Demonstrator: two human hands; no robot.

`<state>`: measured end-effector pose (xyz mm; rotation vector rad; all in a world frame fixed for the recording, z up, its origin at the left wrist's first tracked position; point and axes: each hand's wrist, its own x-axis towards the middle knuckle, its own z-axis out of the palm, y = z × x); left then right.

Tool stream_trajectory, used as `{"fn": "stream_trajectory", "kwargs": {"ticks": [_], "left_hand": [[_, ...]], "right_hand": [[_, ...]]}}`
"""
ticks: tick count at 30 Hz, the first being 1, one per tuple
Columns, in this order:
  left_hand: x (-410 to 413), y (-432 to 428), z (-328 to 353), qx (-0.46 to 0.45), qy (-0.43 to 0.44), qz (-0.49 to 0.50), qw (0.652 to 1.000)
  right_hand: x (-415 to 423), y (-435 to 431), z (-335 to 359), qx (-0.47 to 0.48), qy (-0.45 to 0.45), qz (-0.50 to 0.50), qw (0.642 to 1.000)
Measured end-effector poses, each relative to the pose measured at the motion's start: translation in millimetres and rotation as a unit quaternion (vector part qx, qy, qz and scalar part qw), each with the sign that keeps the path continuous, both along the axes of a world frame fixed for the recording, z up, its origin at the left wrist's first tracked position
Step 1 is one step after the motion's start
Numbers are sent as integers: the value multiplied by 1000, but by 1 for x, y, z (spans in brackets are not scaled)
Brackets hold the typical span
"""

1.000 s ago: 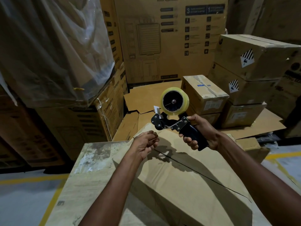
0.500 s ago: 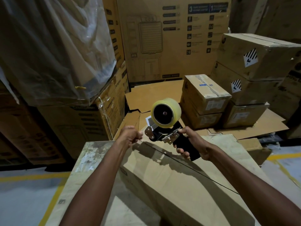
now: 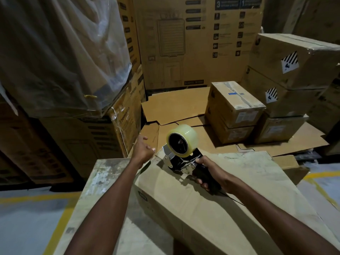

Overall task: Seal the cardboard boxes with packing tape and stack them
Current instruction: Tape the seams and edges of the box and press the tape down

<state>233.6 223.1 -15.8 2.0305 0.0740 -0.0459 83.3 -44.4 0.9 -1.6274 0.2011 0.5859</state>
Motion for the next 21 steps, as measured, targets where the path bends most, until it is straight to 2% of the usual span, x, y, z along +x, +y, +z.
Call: {"fn": "stream_trajectory", "kwargs": {"ticks": [10, 21], "left_hand": [[17, 3, -22, 30, 4, -20, 999], [24, 6, -32, 11, 79, -65, 995]], "right_hand": [[5, 8, -1, -11, 15, -11, 1000], [6, 7, 0, -11, 33, 1, 999]]}}
